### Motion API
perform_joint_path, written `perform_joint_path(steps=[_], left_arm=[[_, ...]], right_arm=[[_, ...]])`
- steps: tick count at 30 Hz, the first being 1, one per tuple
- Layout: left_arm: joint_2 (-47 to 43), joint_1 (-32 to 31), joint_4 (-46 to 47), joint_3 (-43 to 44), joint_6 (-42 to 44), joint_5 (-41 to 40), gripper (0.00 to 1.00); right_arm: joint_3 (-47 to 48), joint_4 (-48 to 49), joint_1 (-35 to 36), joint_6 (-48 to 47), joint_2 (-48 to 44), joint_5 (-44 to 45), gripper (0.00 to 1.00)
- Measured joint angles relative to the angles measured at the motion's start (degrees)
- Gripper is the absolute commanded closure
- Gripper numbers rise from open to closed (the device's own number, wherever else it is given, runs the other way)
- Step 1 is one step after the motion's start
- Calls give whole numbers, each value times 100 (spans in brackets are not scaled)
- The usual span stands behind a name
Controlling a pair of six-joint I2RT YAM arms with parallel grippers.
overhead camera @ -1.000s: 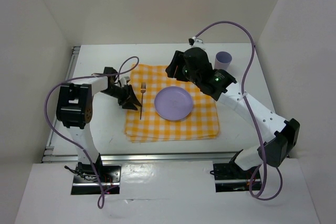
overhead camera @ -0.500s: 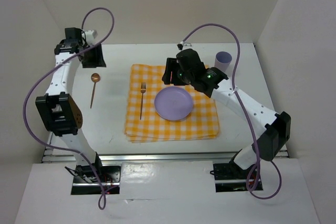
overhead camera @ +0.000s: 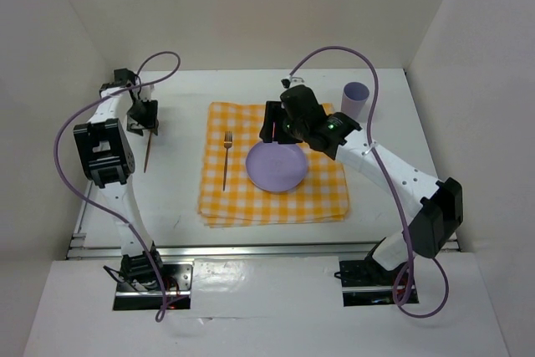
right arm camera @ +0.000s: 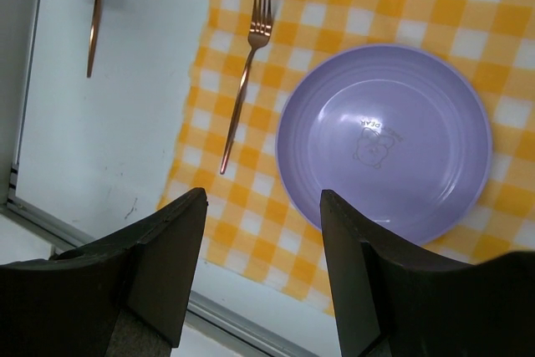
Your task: Set the dinner table for one person
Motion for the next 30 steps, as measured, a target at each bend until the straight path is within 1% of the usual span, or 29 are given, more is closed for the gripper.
perform_joint_path(steps=[3, 4, 6, 8, 11, 12, 13, 14, 15, 18, 19, 20, 25, 30], left_arm=[[76, -33, 125, 4, -2, -326, 41], [81, -33, 192, -59, -2, -428, 42], [81, -31, 240, -201, 11, -584, 42], [122, -31, 234, -271, 9, -645, 45], [122, -24, 278, -293, 37, -649, 45], [109, -24, 310, -326, 68, -638, 47], [76, -26, 358, -378, 103, -625, 50], [31, -31, 426, -461, 122, -614, 56], [-22, -44, 494, -568, 140, -605, 67], [-133, -87, 560, -769, 229, -608, 86], [-142, -105, 564, -785, 271, -616, 96], [-144, -131, 557, -789, 275, -634, 100], [-229, -129, 605, -920, 229, -463, 100], [-431, 44, 380, -1115, -229, 321, 100]], right_arm=[[-46, 4, 0, 22, -76, 2, 35], [-70, 7, 0, 24, -111, 2, 35], [-105, 2, 0, 37, -164, 2, 35], [-105, 24, 0, 42, -181, 2, 35], [-107, 33, 0, 42, -188, 2, 35], [-107, 33, 0, 42, -188, 2, 35], [-107, 33, 0, 42, -188, 0, 35], [-107, 35, 0, 42, -188, 2, 35], [-107, 37, 0, 42, -188, 0, 35], [-107, 37, 0, 42, -188, 15, 35], [-107, 37, 0, 42, -190, 17, 35], [-107, 37, 0, 42, -190, 15, 35], [-107, 39, 0, 44, -195, -17, 35], [-212, 92, 15, -17, -201, -184, 35]])
